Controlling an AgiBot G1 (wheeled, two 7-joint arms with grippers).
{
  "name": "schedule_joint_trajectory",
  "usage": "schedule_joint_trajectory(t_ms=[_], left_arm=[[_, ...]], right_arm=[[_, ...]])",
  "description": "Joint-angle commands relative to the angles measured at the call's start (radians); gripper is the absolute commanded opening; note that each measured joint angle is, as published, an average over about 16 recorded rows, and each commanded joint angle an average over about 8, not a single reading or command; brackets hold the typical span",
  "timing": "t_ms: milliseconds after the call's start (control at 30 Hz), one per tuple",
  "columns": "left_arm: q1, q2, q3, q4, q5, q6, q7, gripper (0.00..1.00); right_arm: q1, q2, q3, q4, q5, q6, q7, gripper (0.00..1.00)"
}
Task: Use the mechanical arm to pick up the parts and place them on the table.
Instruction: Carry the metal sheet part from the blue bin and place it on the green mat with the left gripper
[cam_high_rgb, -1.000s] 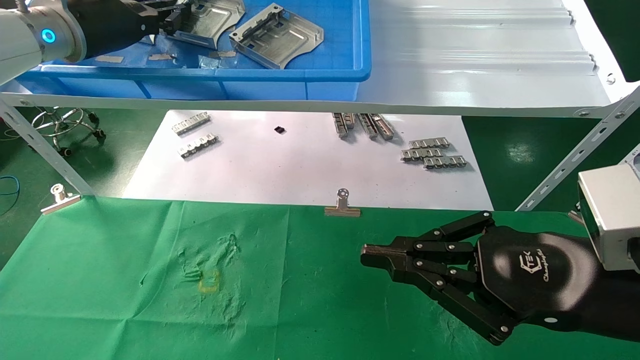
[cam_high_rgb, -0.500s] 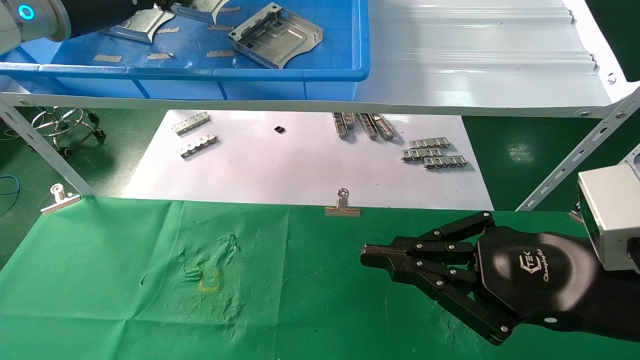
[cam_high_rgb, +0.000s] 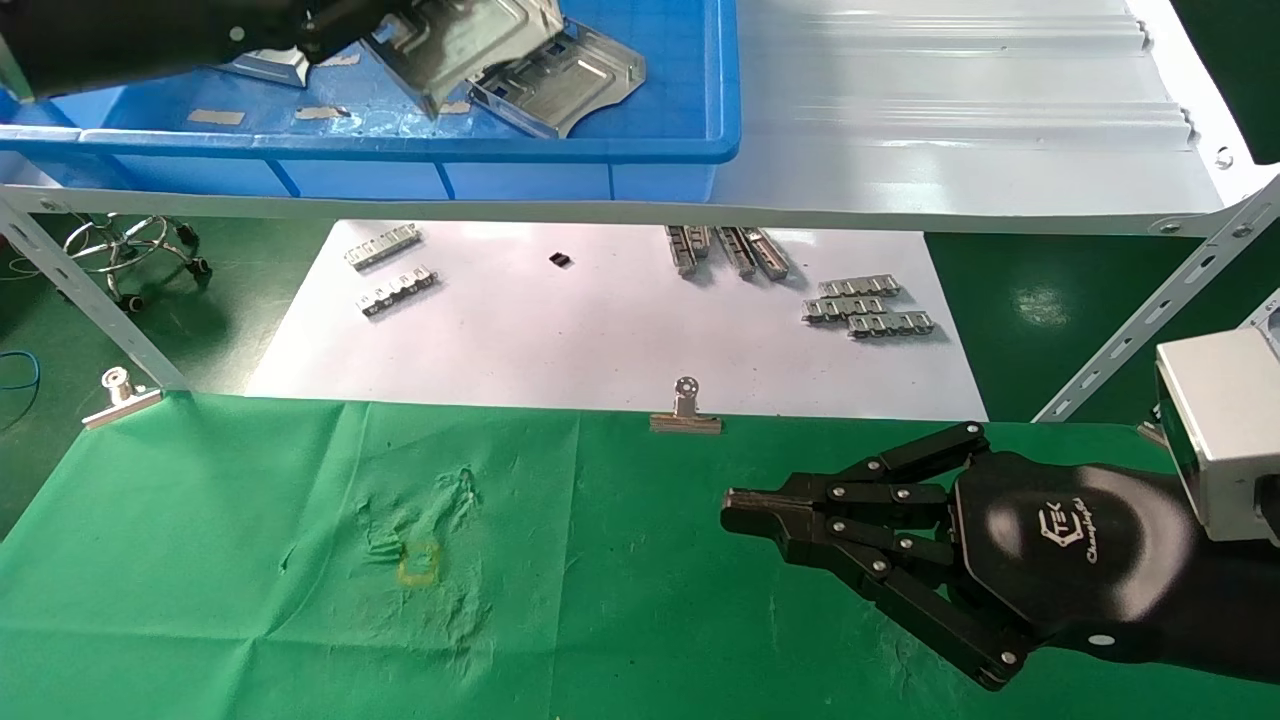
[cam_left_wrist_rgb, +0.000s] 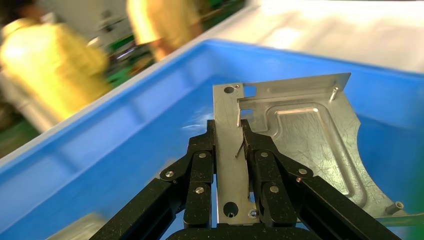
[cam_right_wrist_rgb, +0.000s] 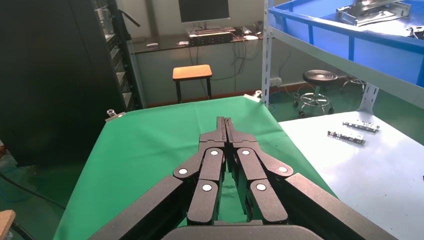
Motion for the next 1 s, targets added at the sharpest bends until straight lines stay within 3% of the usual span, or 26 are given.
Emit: schedule_joint_trajectory(t_ms=[33,200,333,533,767,1000], left_arm=[[0.006,-0.023,-0.003,-0.011,-0.008,0.089,0.034,0.0],[0.026,-0.07,-0.002,-0.029,-0.018,0.261,0.117,0.0],[0.058,-0.104,0.014,-0.074,-0.025,0.323,0.181,0.0],[0.15,-0.175,0.071,-0.233,-0.086,0.337,0.241,0.0],[0.268,-0.273,0.196,-0.431,-0.187,0.333,0.279,0.0],[0.332,-0.3,0.332,-0.462,-0.188,0.319,0.35,0.0]], right_arm=[[0.0,0.0,0.0,0.0,0.0,0.0,0.0,0.0],[0.0,0.0,0.0,0.0,0.0,0.0,0.0,0.0],[0.0,0.0,0.0,0.0,0.0,0.0,0.0,0.0],[0.0,0.0,0.0,0.0,0.0,0.0,0.0,0.0],[0.0,0.0,0.0,0.0,0.0,0.0,0.0,0.0],[0.0,0.0,0.0,0.0,0.0,0.0,0.0,0.0]])
